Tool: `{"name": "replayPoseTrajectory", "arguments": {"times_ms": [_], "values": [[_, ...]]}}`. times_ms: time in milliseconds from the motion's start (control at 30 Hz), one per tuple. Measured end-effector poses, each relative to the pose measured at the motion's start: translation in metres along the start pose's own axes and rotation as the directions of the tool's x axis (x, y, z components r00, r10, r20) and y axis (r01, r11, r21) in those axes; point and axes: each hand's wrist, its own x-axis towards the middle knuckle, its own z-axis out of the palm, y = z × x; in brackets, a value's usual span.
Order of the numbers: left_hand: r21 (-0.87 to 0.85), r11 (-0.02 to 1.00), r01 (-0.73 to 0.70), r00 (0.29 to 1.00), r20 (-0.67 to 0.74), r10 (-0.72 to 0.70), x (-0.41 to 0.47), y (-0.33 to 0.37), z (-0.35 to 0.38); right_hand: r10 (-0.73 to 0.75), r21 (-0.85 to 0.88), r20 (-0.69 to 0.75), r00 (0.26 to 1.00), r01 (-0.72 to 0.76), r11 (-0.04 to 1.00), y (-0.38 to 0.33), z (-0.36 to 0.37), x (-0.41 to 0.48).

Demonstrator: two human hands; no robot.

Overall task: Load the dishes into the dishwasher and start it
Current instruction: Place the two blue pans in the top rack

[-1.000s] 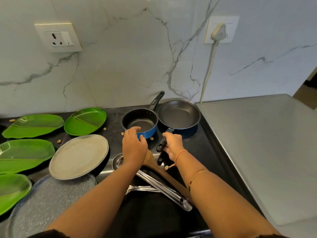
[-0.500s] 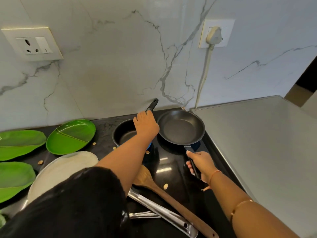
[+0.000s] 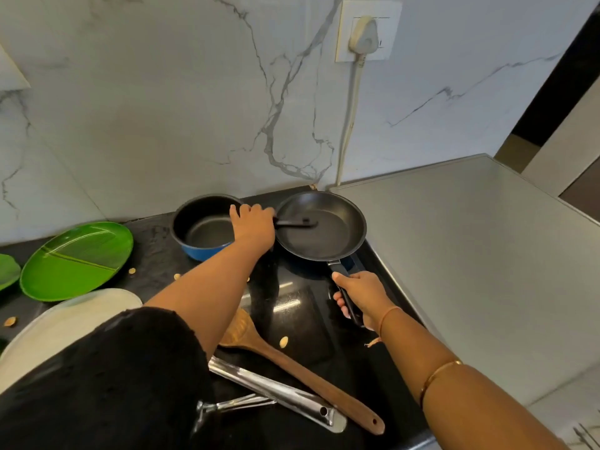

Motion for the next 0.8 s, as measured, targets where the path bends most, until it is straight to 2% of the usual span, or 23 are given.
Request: {"name": "replayPoseTrajectory", "arguments": {"times_ms": [67,200,267,333,400,567,800], "values": [[0.032,0.999,-0.044,0.999,-0.016,0.045,-0.013,0.004,0.004,0.0,0.008,-0.003,1.0,0.0,1.0,-0.001,0.0,-0.002],[-0.093,0.992,-0.086,0.989,-0.124,0.074,-0.045,0.006,0.011,0.015,0.019,-0.001,1.0,-0.014,1.0,-0.001,-0.002,-0.005],[-0.253,0.967,0.011,0.988,-0.149,-0.05,-0.061,0.009,0.014,0.019,0.026,-0.001,1.0,-0.019,0.999,-0.001,-0.002,-0.005],[-0.322,0.932,0.167,0.975,-0.085,-0.204,-0.073,0.011,0.019,0.018,0.031,-0.007,1.0,-0.018,0.999,-0.001,-0.001,-0.006],[-0.27,0.922,0.277,0.952,-0.055,-0.302,-0.081,0.01,0.025,0.022,0.034,-0.007,1.0,-0.022,0.999,0.001,-0.001,-0.007],[-0.179,0.878,0.445,0.89,-0.017,-0.455,-0.082,-0.006,0.032,0.065,0.045,0.029,0.997,-0.066,0.997,0.01,-0.009,-0.015],[-0.055,0.85,0.525,0.85,0.08,-0.52,-0.064,-0.039,0.021,0.084,0.042,0.044,0.996,-0.086,0.995,0.026,-0.024,-0.03]]}}
